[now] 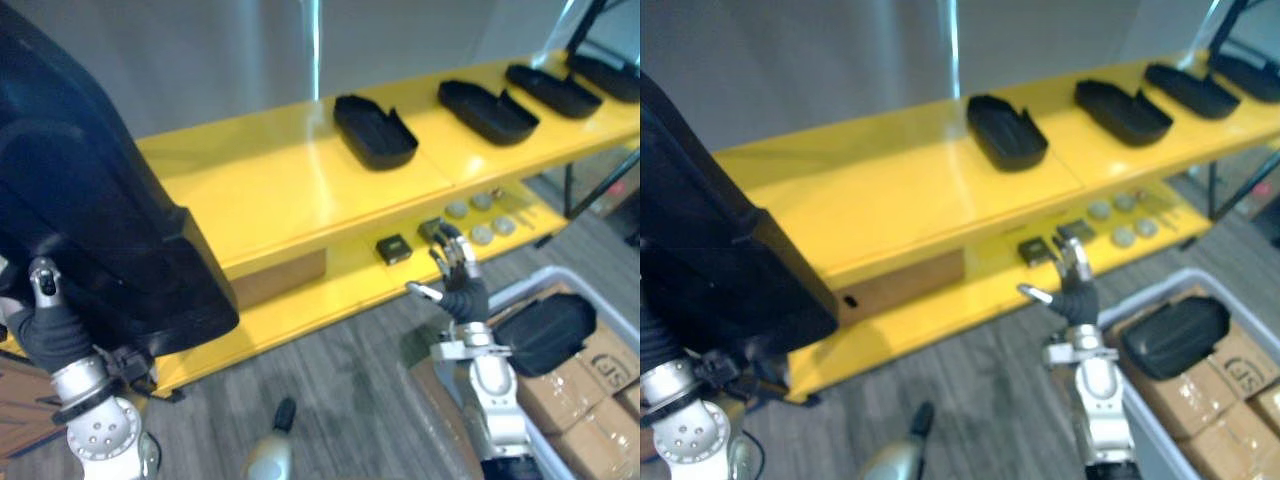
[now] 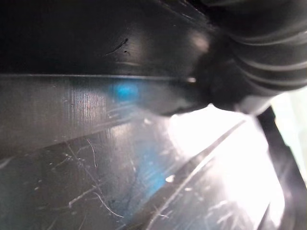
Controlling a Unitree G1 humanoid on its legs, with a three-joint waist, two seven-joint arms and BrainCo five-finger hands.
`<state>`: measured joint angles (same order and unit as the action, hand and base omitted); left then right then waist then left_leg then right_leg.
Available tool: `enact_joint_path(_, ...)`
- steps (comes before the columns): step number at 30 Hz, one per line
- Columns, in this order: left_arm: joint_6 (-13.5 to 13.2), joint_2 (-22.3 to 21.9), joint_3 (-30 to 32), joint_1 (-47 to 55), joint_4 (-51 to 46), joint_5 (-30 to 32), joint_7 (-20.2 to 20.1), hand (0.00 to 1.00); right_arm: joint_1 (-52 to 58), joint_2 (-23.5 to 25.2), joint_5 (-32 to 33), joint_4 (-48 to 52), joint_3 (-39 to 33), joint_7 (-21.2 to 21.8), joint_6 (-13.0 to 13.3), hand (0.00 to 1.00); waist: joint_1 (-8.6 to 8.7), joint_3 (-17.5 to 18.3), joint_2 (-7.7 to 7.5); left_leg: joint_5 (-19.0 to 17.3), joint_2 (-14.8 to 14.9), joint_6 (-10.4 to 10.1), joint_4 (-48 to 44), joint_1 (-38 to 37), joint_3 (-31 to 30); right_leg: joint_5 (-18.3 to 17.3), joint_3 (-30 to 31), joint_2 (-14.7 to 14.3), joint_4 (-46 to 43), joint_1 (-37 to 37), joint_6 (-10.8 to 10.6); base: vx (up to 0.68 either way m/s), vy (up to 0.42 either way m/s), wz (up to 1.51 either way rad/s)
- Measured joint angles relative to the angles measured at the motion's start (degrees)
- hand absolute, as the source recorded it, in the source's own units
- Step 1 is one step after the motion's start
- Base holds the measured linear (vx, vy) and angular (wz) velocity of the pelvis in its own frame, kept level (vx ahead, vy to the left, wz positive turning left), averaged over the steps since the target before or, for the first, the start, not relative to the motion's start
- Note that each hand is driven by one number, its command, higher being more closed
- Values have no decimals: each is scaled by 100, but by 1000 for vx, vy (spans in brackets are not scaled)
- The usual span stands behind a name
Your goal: Walk over and take plastic housings, then place them on the shelf
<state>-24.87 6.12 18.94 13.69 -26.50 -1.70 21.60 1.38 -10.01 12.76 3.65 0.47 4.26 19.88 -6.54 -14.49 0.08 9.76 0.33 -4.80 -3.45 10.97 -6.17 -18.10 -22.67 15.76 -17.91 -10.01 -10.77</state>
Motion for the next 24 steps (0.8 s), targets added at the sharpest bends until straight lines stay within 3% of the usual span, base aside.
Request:
enact_joint_path(1, 1, -158, -42, 87, -7, 1, 2, 100, 18, -20, -1, 0, -5, 22, -2, 0, 77, -67, 91, -31, 48, 14, -93, 7, -6, -75, -45, -37, -73, -17, 71, -166, -59, 6)
enact_joint_path(4, -2, -235, -12, 465, -47, 40, 6, 100, 111, 38, -1, 71, -22, 43, 19, 0, 85, -72, 94, -187, 114, 73, -295, 55, 88, -197, -104, -1, -114, -53, 190, -113, -4, 5)
enact_joint_path(7, -7, -234, 125, 527, -133, 44, -2, 100, 118, 126, 0, 99, -16, -67, 25, 0, -8, -105, 27, -772, 75, 235, -1430, 493, 369, -282, -115, 64, -104, -166, 206, 28, 90, 0)
enact_joint_path(8, -19, -230, 197, 563, -232, 43, -15, 100, 155, 231, 1, 116, -28, -152, 24, 0, -72, -75, -87, -1121, 19, 342, -1938, 669, 467, -347, -108, 131, -49, -246, 318, 132, 160, 4)
enact_joint_path(9, -40, -203, 280, 619, -335, 43, -25, 100, 291, 363, -4, 187, -42, -293, 24, 0, -110, -5, -240, -1509, -30, 551, -2454, 763, 857, -374, -142, 176, 115, -442, 586, 175, 168, 9)
enact_joint_path(10, -84, -215, 304, 621, -359, 39, -21, 100, 379, 390, -4, 271, -33, -355, 34, 0, -94, 40, -172, -1761, -27, 497, -2516, 730, 897, -264, -71, 119, -173, -465, 762, 265, 175, 49)
enact_joint_path(11, -106, -204, 313, 543, -345, 32, -8, 100, 498, 431, -4, 295, 3, -469, 116, 0, -29, 72, -224, -1962, -133, 432, -2668, 739, 767, 74, 229, 309, -1129, -114, 843, 312, 216, 63)
enact_joint_path(12, -105, -147, 335, 468, -350, 38, 0, 100, 534, 489, -5, 278, -13, -583, 141, 0, 32, 169, -369, -2019, -235, 508, -2560, 687, 735, 659, 630, 447, -1963, 390, 779, 395, 278, 68)
enact_joint_path(14, -72, 51, 363, 346, -350, 28, 58, 100, 428, 593, -5, 253, -59, -700, 301, 0, 82, 212, -413, -2072, -344, 616, -2269, 459, 598, 1437, 959, 533, -2800, 875, 699, 431, 235, 36)
enact_joint_path(15, -19, 81, 352, 242, -350, 22, 84, 100, 295, 627, 42, 214, -109, -723, 451, 0, 105, 189, -376, -2101, -354, 728, -2112, 177, 492, 1055, 1009, 521, -3338, 1135, 705, 386, 134, 21)
enact_joint_path(16, 12, 67, 335, 187, -348, 23, 87, 100, 240, 632, 189, 211, -119, -697, 537, 0, 104, 177, -349, -2086, -352, 706, -1992, -9, 476, 869, 999, 489, -3474, 1222, 701, 381, 118, 7)
enact_joint_path(18, 84, 76, 267, 25, -317, -11, 165, 100, 35, 635, 660, 290, -148, -677, 765, 0, 145, 177, -171, -2084, -308, 697, -1633, -545, 344, 410, 963, 199, -3162, 1438, 740, 333, 80, 21)
enact_joint_path(19, 161, 83, 198, -186, -227, -10, 219, 100, -83, 623, 947, 439, -197, -678, 872, 0, 233, 232, -25, -2078, -257, 688, -1450, -759, 192, 236, 997, -74, -2523, 1601, 747, 349, 31, 66)
enact_joint_path(21, 227, 205, 62, -557, 51, -19, 346, 100, -292, 592, 1128, 702, -235, -681, 908, 0, 324, 293, 82, -2120, -251, 617, -1354, -942, -49, 214, 1525, -444, -1509, 1853, 682, 331, -22, 84)
enact_joint_path(22, 260, 342, -64, -823, 354, -28, 441, 100, -419, 559, 1128, 817, -223, -690, 903, 0, 406, 305, 94, -2174, -290, 529, -1363, -1024, -271, 299, 2003, -605, -1083, 2017, 541, 300, -135, 119)
enact_joint_path(24, 386, 466, -300, -1062, 758, -57, 465, 100, -487, 543, 1233, 936, -198, -683, 842, 0, 478, 321, 52, -2280, -326, 358, -1355, -1195, -493, 525, 2321, -665, -778, 2088, 343, 361, -287, 124)
